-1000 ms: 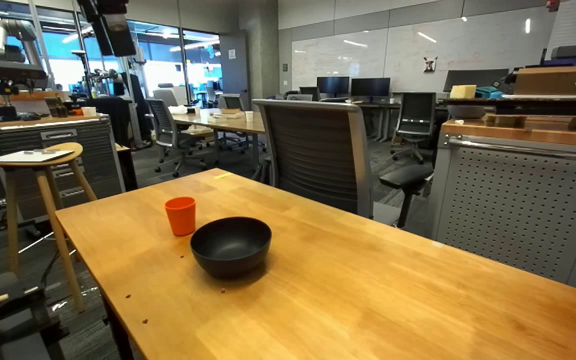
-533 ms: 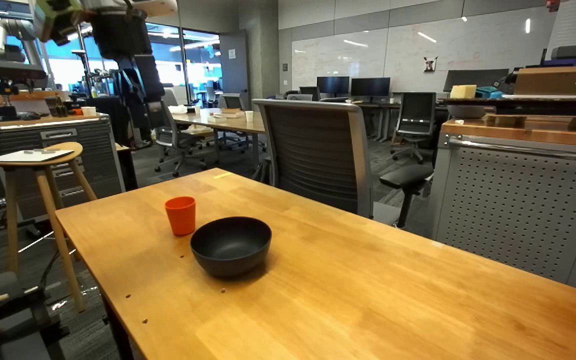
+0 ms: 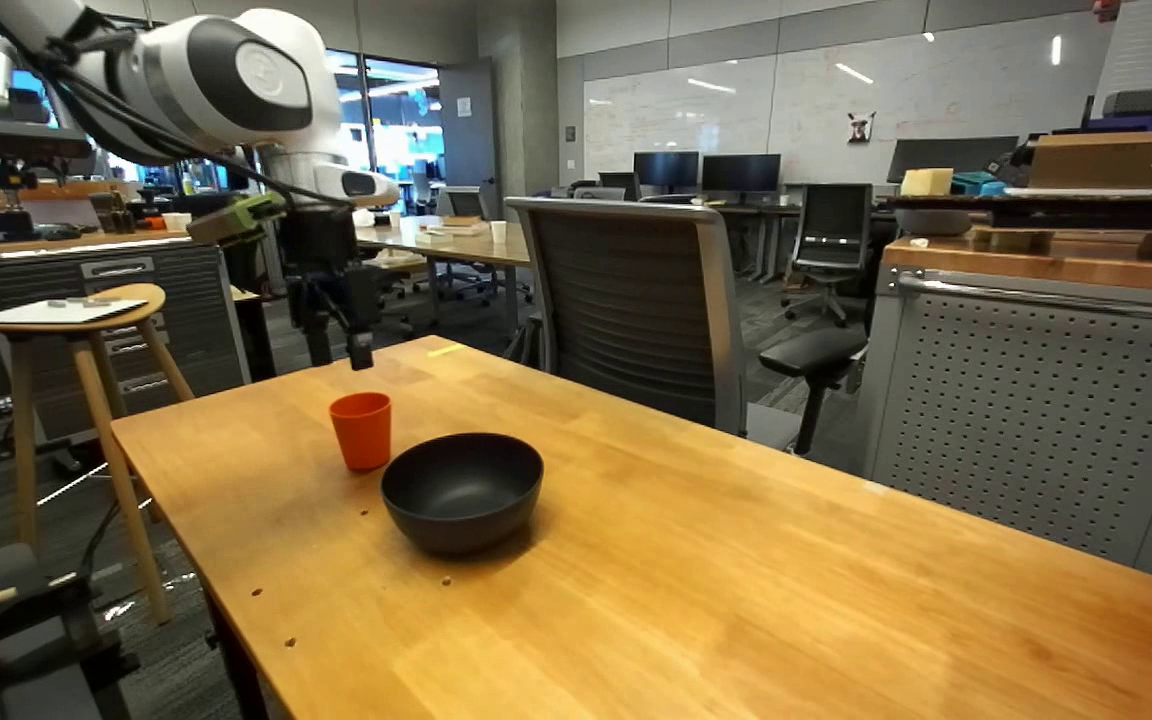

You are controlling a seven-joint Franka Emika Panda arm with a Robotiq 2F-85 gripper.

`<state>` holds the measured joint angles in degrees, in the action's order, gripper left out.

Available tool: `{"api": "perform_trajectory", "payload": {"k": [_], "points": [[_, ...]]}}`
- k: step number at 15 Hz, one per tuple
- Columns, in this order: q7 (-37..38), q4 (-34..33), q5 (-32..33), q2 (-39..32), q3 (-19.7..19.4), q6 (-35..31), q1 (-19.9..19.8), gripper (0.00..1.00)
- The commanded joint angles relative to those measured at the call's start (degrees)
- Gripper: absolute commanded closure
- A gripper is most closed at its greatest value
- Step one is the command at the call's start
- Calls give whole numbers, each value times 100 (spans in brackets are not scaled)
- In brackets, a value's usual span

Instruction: Put the orange cup into the black bowl

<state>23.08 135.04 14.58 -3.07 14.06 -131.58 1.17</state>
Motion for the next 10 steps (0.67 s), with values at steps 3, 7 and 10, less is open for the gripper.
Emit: {"api": "perform_trajectory", "payload": {"k": [3, 7, 10], "points": [[332, -1334, 315, -1829, -630, -230, 659, 0], [222, -1991, 115, -2466, -1003, -228, 1000, 26], [55, -2136, -314, -2561, -1030, -42, 972, 39]]}}
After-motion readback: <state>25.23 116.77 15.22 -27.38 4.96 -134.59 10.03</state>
